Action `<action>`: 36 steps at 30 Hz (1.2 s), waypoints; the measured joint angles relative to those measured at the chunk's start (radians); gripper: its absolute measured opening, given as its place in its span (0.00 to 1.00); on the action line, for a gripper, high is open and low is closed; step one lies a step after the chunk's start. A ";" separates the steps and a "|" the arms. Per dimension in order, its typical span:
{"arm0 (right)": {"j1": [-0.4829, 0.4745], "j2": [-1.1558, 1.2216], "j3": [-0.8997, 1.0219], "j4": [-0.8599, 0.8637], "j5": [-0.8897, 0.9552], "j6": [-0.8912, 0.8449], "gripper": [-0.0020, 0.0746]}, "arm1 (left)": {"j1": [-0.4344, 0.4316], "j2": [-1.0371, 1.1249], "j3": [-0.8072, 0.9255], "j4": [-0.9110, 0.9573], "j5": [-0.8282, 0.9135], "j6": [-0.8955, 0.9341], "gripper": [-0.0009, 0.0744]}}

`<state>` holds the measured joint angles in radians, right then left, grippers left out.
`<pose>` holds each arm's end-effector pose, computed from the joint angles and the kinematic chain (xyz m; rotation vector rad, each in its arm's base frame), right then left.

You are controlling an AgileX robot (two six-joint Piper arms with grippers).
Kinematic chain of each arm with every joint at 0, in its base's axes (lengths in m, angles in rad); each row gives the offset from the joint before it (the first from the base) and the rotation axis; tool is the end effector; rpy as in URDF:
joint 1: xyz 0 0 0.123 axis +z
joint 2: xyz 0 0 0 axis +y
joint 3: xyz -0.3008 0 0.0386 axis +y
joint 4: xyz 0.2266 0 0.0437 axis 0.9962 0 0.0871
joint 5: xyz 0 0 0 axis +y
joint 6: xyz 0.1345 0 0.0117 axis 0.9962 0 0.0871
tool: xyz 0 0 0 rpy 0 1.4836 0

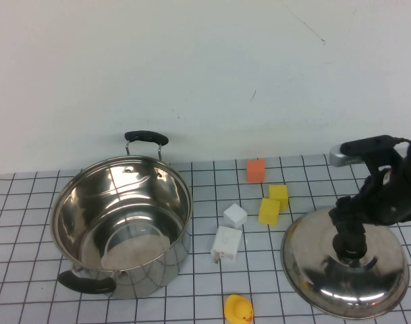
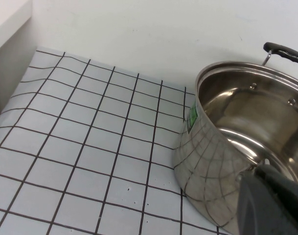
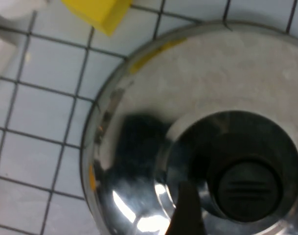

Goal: Cover the pot
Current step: Pick up the pot lid

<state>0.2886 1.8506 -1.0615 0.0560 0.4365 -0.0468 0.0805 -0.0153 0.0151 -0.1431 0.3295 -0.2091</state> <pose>0.3513 0.1076 0.1489 -0.3920 2.6857 0.1188 0.0566 -0.0017 0.1688 -0.3507 1.7812 -0.2293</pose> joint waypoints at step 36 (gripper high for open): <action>-0.009 0.271 -0.277 -0.043 0.265 -0.091 0.55 | 0.000 0.000 0.000 0.000 0.000 0.004 0.01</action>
<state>0.2801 2.1217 -1.3389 0.0128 0.7014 -0.1378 0.0805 -0.0153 0.0151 -0.1431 0.3295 -0.2049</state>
